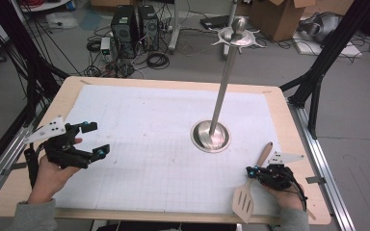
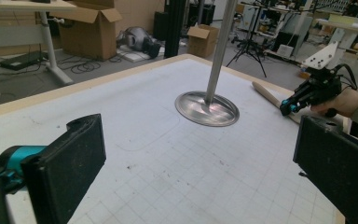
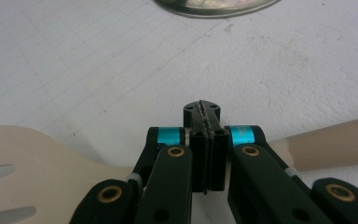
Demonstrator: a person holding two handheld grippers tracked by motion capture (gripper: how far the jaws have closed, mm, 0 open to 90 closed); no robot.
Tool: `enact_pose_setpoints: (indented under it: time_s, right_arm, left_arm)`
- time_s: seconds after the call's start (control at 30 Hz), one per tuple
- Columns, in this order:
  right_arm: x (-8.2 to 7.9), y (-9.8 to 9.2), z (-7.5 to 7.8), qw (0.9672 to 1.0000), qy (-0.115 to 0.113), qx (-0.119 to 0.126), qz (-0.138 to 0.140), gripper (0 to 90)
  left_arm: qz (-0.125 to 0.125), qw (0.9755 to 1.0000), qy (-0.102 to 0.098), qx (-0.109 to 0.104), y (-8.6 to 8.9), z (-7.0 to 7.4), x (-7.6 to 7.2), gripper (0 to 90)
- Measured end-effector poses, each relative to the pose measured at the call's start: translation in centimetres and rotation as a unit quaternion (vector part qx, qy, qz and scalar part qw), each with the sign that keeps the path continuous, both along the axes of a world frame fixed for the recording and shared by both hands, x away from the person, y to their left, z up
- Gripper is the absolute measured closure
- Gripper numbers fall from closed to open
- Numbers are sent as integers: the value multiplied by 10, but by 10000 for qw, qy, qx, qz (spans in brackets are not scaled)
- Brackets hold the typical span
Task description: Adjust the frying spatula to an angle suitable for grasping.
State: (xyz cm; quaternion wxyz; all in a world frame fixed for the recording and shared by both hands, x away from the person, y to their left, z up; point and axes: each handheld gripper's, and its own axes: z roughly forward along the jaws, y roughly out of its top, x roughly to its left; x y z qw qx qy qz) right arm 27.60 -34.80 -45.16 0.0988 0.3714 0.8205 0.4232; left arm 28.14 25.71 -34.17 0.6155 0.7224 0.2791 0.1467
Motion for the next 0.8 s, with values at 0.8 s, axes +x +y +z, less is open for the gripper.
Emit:
enact_pose_setpoints:
  time_s: [0.8]
  right_arm:
    - [-13,-34,5,9941,-531,-89,-941,900]
  left_arm:
    - [-63,10000,0,33,-5,-1,2,27]
